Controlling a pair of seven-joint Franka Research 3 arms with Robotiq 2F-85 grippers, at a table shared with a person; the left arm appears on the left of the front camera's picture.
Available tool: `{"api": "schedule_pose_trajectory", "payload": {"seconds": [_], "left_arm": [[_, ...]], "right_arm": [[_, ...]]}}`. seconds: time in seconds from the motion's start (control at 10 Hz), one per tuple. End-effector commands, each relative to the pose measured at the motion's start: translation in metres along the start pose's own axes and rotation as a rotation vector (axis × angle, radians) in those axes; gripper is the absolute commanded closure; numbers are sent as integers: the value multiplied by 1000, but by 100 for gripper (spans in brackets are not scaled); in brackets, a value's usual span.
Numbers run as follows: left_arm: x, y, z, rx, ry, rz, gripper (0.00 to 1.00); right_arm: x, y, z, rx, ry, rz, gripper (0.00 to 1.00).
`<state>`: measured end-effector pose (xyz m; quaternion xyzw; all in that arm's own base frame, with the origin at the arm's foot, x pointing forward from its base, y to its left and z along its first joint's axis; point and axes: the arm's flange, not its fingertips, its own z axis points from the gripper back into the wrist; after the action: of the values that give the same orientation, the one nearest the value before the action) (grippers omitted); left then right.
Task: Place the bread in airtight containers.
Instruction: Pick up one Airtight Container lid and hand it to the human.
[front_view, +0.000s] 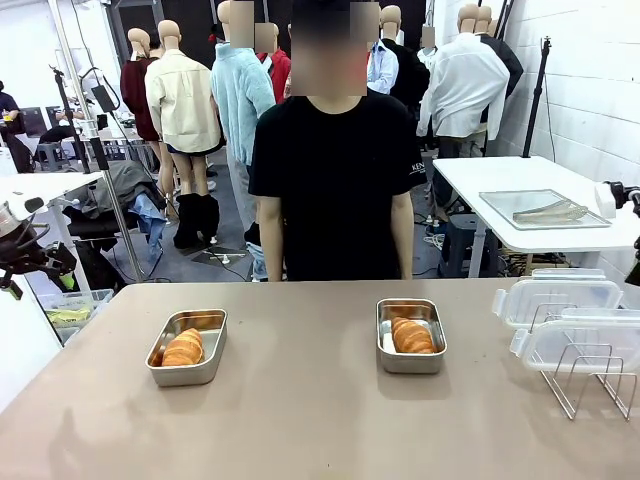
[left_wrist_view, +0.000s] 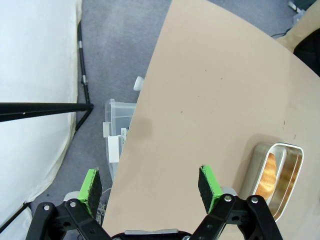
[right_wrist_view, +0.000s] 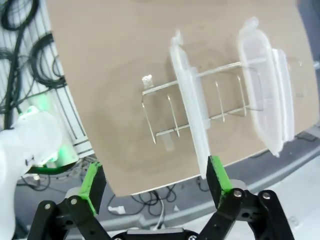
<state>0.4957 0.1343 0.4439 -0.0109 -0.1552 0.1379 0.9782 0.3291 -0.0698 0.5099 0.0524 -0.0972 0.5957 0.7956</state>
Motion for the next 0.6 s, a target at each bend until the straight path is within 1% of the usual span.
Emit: {"api": "schedule_pose_trajectory", "payload": {"seconds": [0.0, 0.1, 0.2, 0.3, 0.4, 0.5], "left_arm": [[0, 2, 1, 2, -2, 3, 0], [0, 2, 1, 2, -2, 3, 0], [0, 2, 1, 2, -2, 3, 0], [0, 2, 1, 2, -2, 3, 0], [0, 2, 1, 2, -2, 3, 0], [0, 2, 1, 2, -2, 3, 0]], "right_arm": [[11, -5, -14, 45, 55, 182, 0], [23, -12, -26, 44, 80, 185, 0], [29, -14, -32, 52, 85, 208, 0], [33, -16, -37, 35, 86, 201, 0], [37, -16, -44, 63, 88, 236, 0], [39, -16, -52, 54, 96, 244, 0]]}}
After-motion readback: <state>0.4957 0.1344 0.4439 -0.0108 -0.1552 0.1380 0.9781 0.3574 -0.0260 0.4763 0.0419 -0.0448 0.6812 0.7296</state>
